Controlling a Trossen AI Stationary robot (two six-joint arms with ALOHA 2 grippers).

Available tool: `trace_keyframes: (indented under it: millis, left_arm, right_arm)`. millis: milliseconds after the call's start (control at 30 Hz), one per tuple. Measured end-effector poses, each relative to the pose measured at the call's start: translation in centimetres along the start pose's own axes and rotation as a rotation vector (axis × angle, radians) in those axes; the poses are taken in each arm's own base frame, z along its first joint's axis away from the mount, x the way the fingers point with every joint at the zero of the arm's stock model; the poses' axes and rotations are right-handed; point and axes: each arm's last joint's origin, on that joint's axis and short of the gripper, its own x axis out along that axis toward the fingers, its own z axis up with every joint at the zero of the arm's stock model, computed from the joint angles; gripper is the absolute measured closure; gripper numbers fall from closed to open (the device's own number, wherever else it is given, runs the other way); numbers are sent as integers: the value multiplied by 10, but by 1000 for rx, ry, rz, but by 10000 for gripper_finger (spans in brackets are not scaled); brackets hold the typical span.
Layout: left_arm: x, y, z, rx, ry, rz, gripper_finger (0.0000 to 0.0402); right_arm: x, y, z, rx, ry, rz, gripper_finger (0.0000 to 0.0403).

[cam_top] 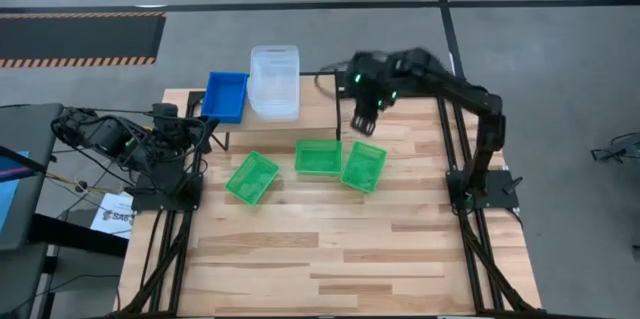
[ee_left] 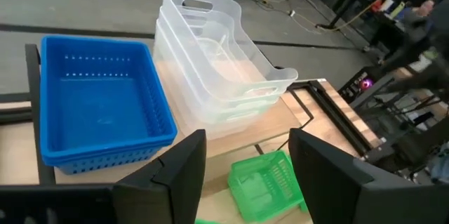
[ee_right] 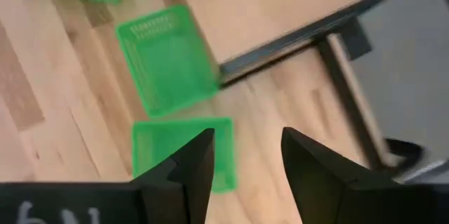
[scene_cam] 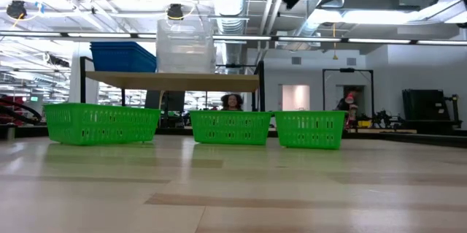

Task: Stack baskets on shelf by color
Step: Put the right green bin on the shelf

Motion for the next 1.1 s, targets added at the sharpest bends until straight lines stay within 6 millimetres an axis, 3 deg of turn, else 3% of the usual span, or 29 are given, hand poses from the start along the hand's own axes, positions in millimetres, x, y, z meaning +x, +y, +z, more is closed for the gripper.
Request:
trace_keyframes:
  millis: [167,300,567,733,1100]
  left_arm:
    - [0,0,-1,37,26,-3,190]
    - [0,0,-2,58,51,-8,179]
    - [0,0,-2,78,64,-11,177]
    - [0,0,-2,96,68,-12,177]
    - [0,0,-3,98,91,-16,177]
  right_arm:
    - [22,29,-27,-58,78,52,216]
    - [64,47,-52,-67,186,50,210]
    - [128,79,-94,-70,218,185,200]
    - [154,91,-105,-56,201,211,202]
    - [185,94,-126,-8,177,230,203]
